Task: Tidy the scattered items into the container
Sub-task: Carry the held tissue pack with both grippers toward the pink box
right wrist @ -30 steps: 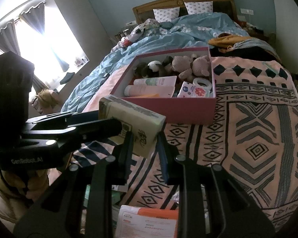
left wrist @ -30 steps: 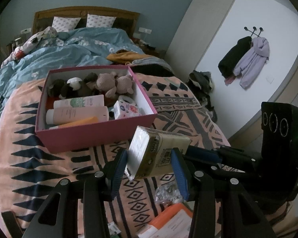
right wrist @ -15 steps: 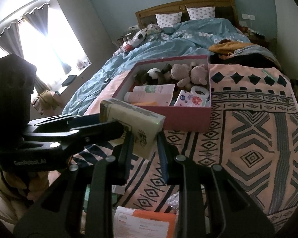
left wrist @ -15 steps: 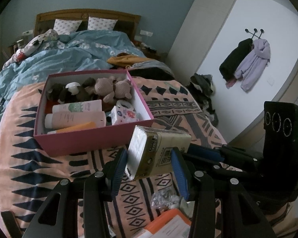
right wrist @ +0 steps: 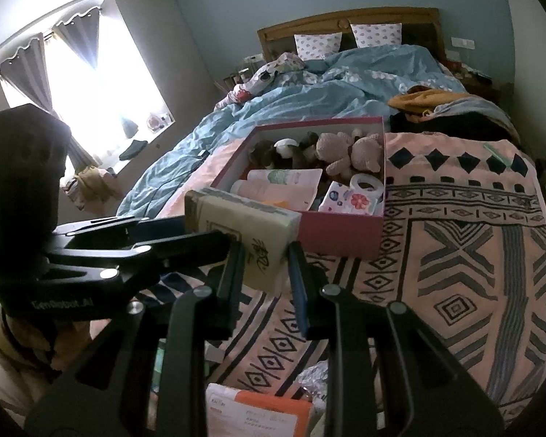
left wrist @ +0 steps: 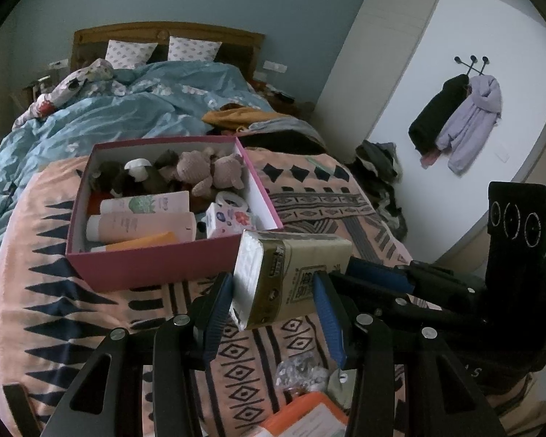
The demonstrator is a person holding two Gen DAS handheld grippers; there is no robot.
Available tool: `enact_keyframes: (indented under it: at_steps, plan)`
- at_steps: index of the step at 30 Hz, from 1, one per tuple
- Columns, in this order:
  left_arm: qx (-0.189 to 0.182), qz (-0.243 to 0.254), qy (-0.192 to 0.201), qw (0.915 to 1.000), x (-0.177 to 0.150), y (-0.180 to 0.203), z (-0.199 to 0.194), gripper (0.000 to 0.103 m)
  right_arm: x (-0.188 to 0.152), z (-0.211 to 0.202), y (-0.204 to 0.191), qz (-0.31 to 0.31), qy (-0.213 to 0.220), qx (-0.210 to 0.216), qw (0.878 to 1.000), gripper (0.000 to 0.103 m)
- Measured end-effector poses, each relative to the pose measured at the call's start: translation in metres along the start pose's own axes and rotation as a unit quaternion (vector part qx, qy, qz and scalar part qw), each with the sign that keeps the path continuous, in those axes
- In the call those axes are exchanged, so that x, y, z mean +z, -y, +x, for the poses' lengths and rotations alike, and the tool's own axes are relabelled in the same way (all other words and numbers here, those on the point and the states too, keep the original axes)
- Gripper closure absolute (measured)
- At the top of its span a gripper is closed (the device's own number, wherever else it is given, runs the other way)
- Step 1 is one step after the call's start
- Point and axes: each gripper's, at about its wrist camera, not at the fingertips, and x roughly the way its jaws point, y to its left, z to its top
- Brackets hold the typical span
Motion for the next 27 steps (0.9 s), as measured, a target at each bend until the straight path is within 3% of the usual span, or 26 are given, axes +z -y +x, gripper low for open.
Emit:
enact_keyframes:
  at_steps: [10,27]
  plan:
    - [0.008,0.006,0.007,0.9999,0.006,0.002,-0.002,0.057,0.006,-0.004,-0.003,-0.011,0.011,0.004,1.0,0.075]
    - [-0.013,0.019,-0.003,0.9997,0.025,-0.011,0.014,0.057,0.016,0.008,0.0,0.003,0.016,-0.022,1.0,0.075]
